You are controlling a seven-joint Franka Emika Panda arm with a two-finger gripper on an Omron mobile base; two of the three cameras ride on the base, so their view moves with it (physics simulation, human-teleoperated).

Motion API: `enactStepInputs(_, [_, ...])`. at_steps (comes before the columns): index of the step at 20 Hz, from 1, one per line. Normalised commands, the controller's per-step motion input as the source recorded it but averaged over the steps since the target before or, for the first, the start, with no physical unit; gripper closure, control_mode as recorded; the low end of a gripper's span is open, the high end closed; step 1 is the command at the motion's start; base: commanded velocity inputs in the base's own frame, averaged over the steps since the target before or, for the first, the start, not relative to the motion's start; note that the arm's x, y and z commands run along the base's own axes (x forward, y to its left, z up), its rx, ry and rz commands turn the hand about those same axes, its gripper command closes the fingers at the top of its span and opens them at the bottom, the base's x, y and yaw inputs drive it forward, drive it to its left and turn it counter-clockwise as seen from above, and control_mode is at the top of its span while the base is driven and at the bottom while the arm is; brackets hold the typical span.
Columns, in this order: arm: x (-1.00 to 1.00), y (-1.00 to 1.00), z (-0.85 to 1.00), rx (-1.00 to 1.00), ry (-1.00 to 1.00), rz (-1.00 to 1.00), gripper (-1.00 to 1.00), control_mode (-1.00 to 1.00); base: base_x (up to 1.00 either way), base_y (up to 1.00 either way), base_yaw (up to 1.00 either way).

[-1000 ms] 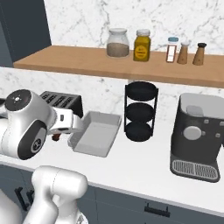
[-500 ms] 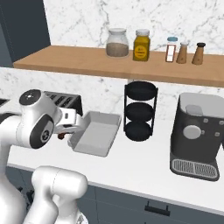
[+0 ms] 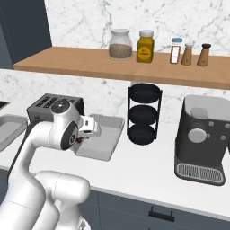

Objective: Place one lemon and one chicken drumstick in each tupperware on the nearby counter, to pack two identical lunches.

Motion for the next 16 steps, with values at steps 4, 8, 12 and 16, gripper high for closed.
enactStepInputs(4, [0.81, -0.06, -0.43, 0.03, 0.00, 0.00, 1.00, -1.00, 0.00, 0.00, 0.00])
enactStepInputs(8, [0.89, 0.00, -0.28, 0.01, 0.00, 0.00, 1.00, -1.00, 0.00, 0.00, 0.00])
enactStepInputs(12, [0.85, 0.00, -0.21, 0.00, 0.03, 0.00, 1.00, -1.00, 0.00, 0.00, 0.00])
enactStepInputs(16, [0.79, 0.00, -0.20, 0.00, 0.07, 0.00, 1.00, -1.00, 0.00, 0.00, 0.00])
